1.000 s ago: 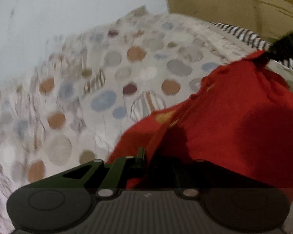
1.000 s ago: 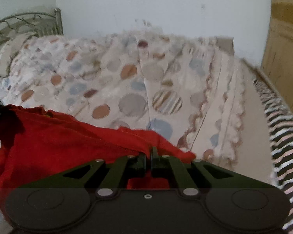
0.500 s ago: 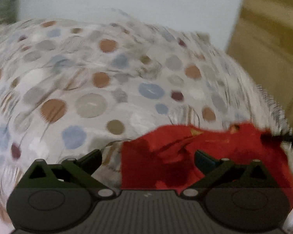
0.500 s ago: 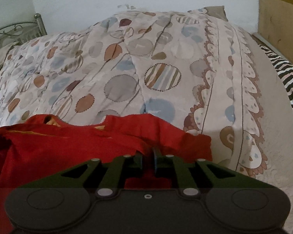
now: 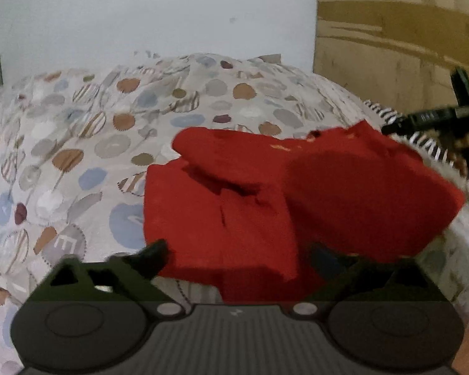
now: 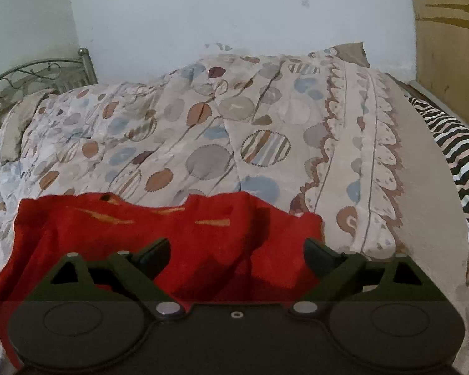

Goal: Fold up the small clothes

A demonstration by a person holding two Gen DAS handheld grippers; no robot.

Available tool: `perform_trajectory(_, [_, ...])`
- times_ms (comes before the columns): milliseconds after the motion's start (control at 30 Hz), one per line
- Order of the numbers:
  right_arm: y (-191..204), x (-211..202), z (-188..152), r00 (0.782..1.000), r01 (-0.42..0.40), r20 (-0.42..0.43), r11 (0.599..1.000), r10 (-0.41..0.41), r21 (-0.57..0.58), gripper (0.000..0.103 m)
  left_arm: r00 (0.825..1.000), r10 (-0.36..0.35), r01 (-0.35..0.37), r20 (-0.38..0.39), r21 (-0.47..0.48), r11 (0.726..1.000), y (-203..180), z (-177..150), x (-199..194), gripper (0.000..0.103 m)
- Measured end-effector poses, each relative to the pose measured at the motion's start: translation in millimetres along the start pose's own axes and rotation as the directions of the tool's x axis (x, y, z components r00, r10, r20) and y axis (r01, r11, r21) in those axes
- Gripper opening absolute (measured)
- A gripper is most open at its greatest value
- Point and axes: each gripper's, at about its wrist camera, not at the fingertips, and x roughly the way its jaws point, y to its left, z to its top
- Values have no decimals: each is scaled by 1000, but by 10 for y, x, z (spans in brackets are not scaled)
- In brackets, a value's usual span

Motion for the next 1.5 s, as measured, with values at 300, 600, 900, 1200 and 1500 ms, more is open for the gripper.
perform_trajectory(300, [188,358,91,998,55,-5,997,-55,-57,5,994,-11,40,110,-264,964,339,77,-266,8])
perform_trajectory(600, [-69,317,-63,995,102,-9,994,-102,29,4,986,-164,118,-23,-602,790,818,-387,102,10])
perform_trajectory(900, [-34,139,-93,1000,24,5,1000,-24,19,42,987,-144,161,72,-457,875,747,147,42,82])
perform_trajectory(1200, [12,238,-97,1000,13,6,1000,-14,28,40,989,-149,138,6,-419,897,910,621,929,5])
perform_trajectory(1500, [78,153,-26,991,89,98,996,-86,-27,4,995,21,8,98,-282,959,767,780,911,4])
